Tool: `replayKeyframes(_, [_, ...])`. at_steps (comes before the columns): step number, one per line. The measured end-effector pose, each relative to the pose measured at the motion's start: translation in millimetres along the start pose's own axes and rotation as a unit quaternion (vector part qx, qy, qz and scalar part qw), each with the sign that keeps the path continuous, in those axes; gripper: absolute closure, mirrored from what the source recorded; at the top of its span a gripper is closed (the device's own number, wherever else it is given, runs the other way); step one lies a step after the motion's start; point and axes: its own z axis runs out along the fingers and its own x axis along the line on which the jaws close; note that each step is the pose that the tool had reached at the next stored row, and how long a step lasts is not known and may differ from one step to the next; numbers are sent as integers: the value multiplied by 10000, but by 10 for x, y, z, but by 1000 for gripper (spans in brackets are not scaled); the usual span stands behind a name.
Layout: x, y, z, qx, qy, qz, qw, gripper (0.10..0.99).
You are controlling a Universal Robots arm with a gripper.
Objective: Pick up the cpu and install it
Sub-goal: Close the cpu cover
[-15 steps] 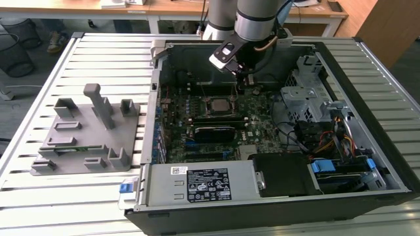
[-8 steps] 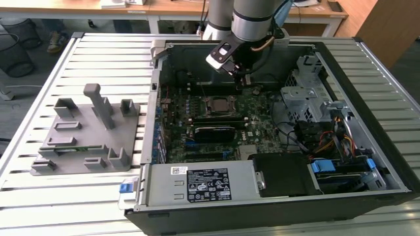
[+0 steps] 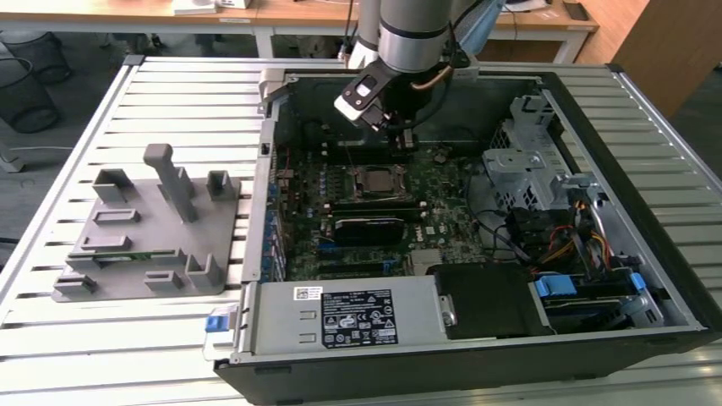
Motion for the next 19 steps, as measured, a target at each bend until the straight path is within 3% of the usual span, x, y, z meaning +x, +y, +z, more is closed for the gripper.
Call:
replayKeyframes(8, [-49, -193, 15, 0, 0, 0, 10000, 980])
replayKeyframes(19, [-77, -316, 52, 0, 0, 0, 10000, 980])
